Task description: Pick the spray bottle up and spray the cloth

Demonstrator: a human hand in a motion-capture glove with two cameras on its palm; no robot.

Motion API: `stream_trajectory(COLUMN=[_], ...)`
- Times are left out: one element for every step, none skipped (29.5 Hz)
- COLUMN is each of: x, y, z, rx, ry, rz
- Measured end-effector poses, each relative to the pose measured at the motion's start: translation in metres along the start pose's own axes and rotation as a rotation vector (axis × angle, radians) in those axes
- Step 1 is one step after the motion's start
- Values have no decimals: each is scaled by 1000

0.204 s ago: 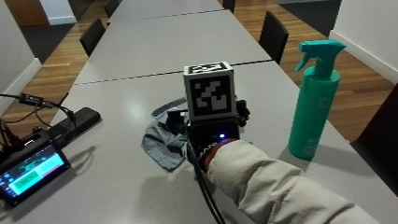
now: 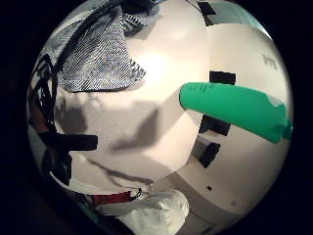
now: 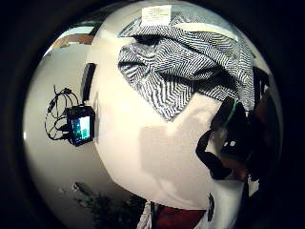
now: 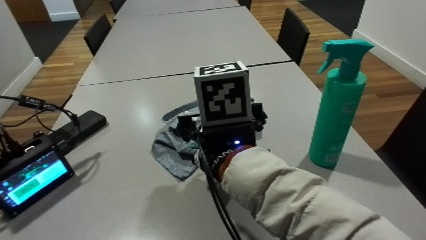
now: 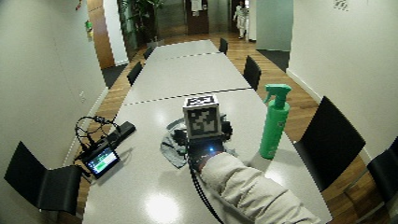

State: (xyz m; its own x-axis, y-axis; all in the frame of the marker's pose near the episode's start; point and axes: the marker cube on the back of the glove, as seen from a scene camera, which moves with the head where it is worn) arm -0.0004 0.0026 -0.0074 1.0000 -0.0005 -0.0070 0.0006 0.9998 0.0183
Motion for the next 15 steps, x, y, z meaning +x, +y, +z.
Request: stream_trajectory(x=[0,0,1,1,2,3,5,8,12,17,24,34,45,58,72], y=[1,3,5,9,14,20,27,35,42,51,59,68,76,83,89], z=[-1,-1,-2,-2,-2,-2,-2,-3,-3,-3,-3,-3,-4,-5,-6], rx=[2,3,5,9,15,25,38,54,74,100,137,190,262,352,451], ry=[-5,-13,-24,-39,-57,-79,-103,-131,-161,-194,-230,-270,-311,-352,-390], rz=[-3,-9,-19,-34,-55,-82,-113,-146,-184,-228,-282,-347,-422,-503,-578])
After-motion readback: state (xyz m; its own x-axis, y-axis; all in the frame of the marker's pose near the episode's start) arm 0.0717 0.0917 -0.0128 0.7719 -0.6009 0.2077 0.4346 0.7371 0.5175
